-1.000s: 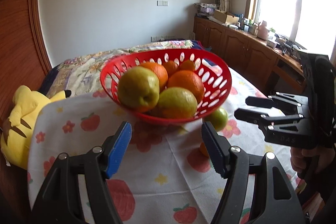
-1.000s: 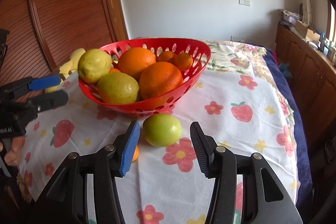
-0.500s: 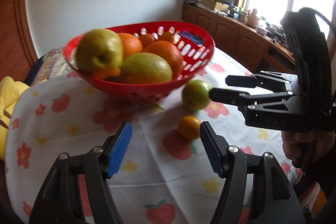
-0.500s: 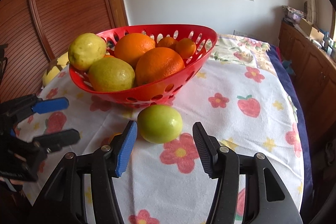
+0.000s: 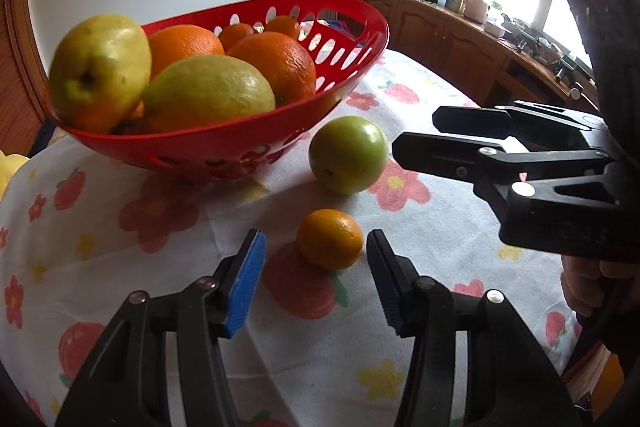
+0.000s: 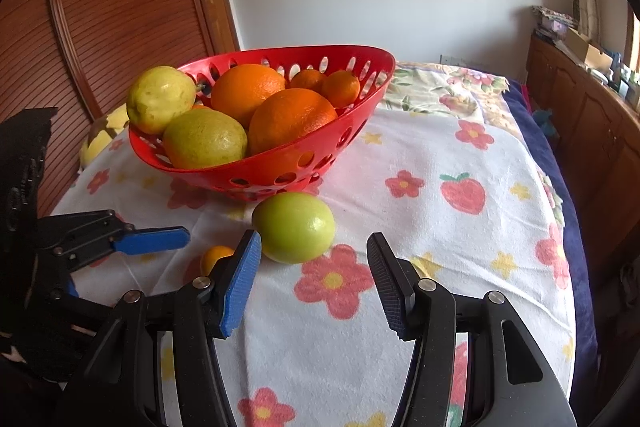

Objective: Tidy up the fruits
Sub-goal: 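Move the right tool to the green apple while the left tool moves to the small mandarin, then grasp the green apple with the right tool while the left tool grasps the mandarin, then carry the green apple and mandarin with both tools over the red basket, then open both tools to drop the green apple and mandarin into the basket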

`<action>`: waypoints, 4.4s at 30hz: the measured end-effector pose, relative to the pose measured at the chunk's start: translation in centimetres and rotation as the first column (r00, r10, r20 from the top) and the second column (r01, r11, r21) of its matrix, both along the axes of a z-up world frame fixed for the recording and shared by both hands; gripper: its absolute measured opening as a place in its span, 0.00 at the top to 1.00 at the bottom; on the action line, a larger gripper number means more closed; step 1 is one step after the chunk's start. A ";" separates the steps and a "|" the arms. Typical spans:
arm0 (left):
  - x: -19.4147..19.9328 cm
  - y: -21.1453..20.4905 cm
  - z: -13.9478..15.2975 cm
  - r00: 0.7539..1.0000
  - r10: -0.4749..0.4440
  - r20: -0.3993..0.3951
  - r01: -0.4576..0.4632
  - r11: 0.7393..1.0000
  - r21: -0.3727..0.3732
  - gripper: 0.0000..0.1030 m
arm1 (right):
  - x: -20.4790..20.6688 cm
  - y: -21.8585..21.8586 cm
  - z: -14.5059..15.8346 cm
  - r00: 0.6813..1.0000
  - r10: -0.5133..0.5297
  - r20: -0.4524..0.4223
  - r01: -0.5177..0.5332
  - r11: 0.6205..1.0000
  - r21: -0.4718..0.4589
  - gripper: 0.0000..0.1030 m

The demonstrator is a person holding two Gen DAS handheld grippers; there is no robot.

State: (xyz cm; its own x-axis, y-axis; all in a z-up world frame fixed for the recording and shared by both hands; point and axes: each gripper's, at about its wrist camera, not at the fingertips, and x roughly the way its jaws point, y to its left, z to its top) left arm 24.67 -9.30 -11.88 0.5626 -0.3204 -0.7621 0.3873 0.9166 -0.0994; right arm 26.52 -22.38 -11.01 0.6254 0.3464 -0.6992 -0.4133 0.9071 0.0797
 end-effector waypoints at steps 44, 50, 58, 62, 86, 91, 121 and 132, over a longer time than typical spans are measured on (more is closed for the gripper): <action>-1.3 4.8 3.1 0.998 0.046 0.046 -0.043 0.997 -0.056 0.66 | 3.3 4.3 -3.5 0.987 0.110 -0.116 -0.108 0.994 0.023 0.48; -1.6 5.1 4.6 0.996 0.046 0.082 -0.040 0.997 -0.069 0.66 | 1.6 3.3 -3.4 0.990 0.093 -0.103 -0.091 0.996 0.024 0.48; -1.6 5.5 7.0 0.988 0.053 0.142 -0.041 0.995 -0.091 0.67 | 0.1 1.5 -2.1 0.992 0.080 -0.093 -0.075 0.995 0.061 0.48; -1.5 5.4 8.0 0.985 0.047 0.167 -0.032 0.995 -0.093 0.66 | -0.4 0.7 -0.5 0.995 0.074 -0.067 -0.069 0.994 0.082 0.48; 4.8 4.1 11.0 0.973 0.036 0.229 -0.023 0.998 -0.059 0.66 | 4.3 1.3 8.1 0.985 0.108 0.133 -0.116 0.992 0.053 0.48; 6.0 4.3 10.3 0.975 0.050 0.215 -0.038 0.997 -0.061 0.66 | 6.3 2.0 7.2 0.987 0.110 0.121 -0.114 0.993 0.032 0.48; 8.0 3.8 8.7 0.980 0.081 0.182 -0.079 0.997 -0.016 0.63 | 8.4 3.3 4.5 0.992 0.089 0.088 -0.089 0.996 -0.004 0.45; 7.8 4.8 8.8 0.976 0.118 0.185 -0.117 0.993 -0.016 0.53 | 7.5 3.1 5.5 0.994 0.053 0.100 -0.058 0.997 0.044 0.42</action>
